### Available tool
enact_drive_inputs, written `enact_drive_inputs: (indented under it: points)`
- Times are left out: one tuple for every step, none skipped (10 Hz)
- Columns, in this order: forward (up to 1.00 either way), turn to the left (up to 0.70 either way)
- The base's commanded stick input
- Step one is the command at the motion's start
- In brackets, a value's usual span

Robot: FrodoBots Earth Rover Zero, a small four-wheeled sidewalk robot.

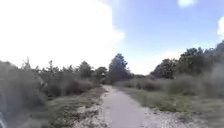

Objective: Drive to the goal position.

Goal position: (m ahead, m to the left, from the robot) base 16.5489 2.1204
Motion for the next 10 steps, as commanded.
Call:
enact_drive_inputs:
  points:
    - [0.7,0.0]
    - [0.7,0.0]
    - [0.7,0.0]
    - [0.7,0.0]
    - [0.7,0.0]
    - [0.7,0.0]
    - [0.7,0.0]
    - [0.7,0.0]
    - [0.7,0.0]
    - [0.7,0.0]
